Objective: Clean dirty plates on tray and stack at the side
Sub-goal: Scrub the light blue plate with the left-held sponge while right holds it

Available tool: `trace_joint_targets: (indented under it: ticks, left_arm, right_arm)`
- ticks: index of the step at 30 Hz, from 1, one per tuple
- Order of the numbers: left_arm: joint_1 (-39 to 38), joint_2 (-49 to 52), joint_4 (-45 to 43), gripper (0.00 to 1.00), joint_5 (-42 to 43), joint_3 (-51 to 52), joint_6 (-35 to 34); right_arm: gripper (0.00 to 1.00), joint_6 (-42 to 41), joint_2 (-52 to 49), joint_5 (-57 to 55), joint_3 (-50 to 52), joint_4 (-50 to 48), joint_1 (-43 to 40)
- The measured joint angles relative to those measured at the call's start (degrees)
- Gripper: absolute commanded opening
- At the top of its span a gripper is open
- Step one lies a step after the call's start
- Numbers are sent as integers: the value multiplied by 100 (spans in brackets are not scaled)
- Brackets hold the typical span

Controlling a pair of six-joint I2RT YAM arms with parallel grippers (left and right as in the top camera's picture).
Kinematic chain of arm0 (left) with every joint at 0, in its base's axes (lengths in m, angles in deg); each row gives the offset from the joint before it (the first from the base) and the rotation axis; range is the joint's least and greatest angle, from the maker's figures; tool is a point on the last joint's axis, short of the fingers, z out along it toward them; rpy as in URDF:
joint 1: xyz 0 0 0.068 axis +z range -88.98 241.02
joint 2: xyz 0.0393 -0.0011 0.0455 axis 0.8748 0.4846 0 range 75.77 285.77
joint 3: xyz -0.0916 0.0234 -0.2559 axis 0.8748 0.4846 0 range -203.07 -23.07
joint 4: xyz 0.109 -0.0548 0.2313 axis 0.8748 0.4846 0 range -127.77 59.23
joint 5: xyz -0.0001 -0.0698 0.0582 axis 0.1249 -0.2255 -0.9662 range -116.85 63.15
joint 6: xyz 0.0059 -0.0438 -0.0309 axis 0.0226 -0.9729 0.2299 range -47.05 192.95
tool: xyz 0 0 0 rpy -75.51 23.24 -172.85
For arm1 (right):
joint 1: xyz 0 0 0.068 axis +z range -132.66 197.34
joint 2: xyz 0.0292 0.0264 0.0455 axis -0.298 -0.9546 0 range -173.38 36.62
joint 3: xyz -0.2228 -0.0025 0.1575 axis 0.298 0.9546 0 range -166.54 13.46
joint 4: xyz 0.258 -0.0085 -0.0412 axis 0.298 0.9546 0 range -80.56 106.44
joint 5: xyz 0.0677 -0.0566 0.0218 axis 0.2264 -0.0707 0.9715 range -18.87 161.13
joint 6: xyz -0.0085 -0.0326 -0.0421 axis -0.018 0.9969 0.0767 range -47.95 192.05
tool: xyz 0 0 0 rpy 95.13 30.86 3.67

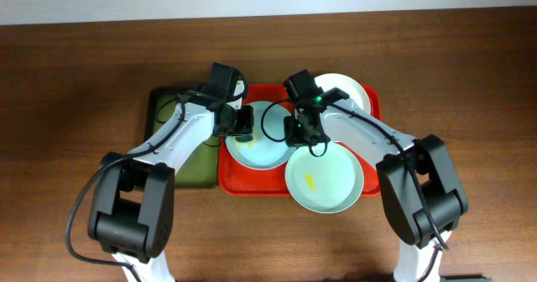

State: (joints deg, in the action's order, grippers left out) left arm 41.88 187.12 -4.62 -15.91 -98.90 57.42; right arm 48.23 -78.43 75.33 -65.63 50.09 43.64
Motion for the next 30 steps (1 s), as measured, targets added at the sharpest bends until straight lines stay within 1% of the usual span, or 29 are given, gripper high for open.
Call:
trace_joint_targets:
  ticks: [1,5,6,8,10,12,14,16,21,30]
  left_arm:
    - [0,0,0,0,0,0,0]
    - [0,0,50,0,0,0,-15]
    - [0,0,238,0,0,-31,-15]
    - [0,20,955,0,-44,-227,-13]
    - [-7,48,1670,0,-289,-667,-15]
    - [-9,50,1947,0,-466,-964,-13]
    - [-9,52,2131,0,-555,-1016,-13]
    - [-9,70,2179,0,-588,-1016,-13]
    - [-20,170,2100,0,-586,-1016,-13]
    - [-170,175,1845,0,-584,-1016,-13]
  right_arm:
    - [4,4,0,0,28,-79,0]
    - [4,-72,0,13,55,-125,0]
    - [4,-103,0,15,57,-129,0]
    - [4,-129,0,15,61,-131,0]
    - [4,-153,0,13,68,-140,0]
    - [4,-177,2,15,72,-153,0]
    - [4,-439,2,17,72,-153,0]
    - [4,-835,2,111,74,-192,0]
    - [4,-1397,0,352,101,-258,0]
    - [4,-1541,0,431,107,-258,0]
